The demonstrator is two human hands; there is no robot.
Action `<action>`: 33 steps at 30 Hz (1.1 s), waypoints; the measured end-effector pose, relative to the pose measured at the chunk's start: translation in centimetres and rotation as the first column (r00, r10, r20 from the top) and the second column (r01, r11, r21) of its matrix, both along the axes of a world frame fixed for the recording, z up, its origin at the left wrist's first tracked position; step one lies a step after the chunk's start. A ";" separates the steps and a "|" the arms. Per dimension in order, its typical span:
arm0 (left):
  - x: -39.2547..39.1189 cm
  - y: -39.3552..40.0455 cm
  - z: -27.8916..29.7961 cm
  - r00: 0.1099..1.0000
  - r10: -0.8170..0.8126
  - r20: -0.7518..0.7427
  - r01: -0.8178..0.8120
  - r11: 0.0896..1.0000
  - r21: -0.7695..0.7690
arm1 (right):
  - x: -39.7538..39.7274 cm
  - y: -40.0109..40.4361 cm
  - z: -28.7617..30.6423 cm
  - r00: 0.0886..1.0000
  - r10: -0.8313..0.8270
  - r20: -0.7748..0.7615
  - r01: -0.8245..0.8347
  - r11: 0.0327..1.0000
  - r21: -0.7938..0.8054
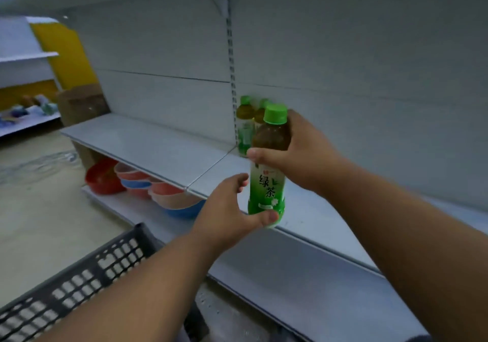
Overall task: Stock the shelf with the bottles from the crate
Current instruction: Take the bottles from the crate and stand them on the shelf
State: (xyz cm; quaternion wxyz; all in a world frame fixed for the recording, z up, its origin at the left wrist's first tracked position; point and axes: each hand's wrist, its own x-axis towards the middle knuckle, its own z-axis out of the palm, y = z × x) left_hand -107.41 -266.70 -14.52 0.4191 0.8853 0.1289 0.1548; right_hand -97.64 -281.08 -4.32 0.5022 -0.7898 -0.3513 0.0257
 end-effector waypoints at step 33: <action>18.7 4.3 -12.1 0.932 -0.023 -0.361 0.269 0.710 0.651 | 18.6 7.4 -11.9 0.849 -0.529 0.000 0.521 0.836 -0.172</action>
